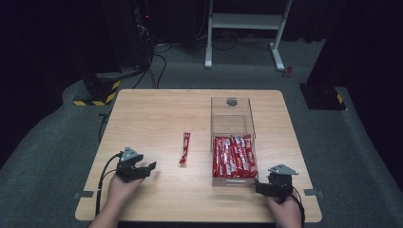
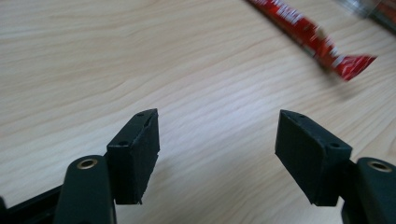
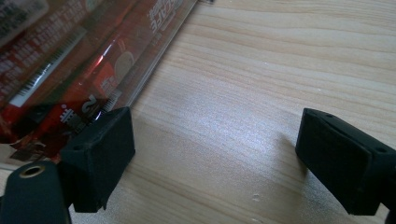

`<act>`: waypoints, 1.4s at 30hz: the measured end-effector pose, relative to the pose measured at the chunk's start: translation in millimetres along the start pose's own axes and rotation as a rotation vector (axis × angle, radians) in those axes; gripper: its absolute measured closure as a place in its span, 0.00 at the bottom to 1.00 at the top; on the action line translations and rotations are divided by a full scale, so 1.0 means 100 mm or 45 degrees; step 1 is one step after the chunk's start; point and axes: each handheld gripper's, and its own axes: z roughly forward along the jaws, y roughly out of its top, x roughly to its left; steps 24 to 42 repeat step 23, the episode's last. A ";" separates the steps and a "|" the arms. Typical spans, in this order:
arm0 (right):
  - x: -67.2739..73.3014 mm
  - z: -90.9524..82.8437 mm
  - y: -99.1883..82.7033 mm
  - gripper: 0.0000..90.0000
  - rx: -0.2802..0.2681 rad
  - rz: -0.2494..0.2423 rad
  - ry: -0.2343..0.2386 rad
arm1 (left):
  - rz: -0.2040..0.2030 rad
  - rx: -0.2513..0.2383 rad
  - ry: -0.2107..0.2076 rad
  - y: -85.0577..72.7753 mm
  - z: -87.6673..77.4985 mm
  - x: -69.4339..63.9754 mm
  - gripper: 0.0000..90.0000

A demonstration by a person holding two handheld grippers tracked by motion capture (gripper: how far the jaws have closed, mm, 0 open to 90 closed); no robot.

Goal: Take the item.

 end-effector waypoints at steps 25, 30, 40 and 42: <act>0.00 0.00 0.00 0.13 -0.001 0.000 0.000 | 0.005 0.048 0.006 -0.31 -0.22 0.14 0.31; 0.00 0.00 0.00 0.13 -0.001 0.000 0.000 | 0.005 0.048 0.006 -0.31 -0.22 0.14 0.31; 0.00 0.00 0.00 0.13 -0.001 0.000 0.000 | 0.005 0.048 0.006 -0.31 -0.22 0.14 0.31; 0.00 0.00 0.00 0.13 -0.001 0.000 0.000 | 0.005 0.048 0.006 -0.31 -0.22 0.14 0.31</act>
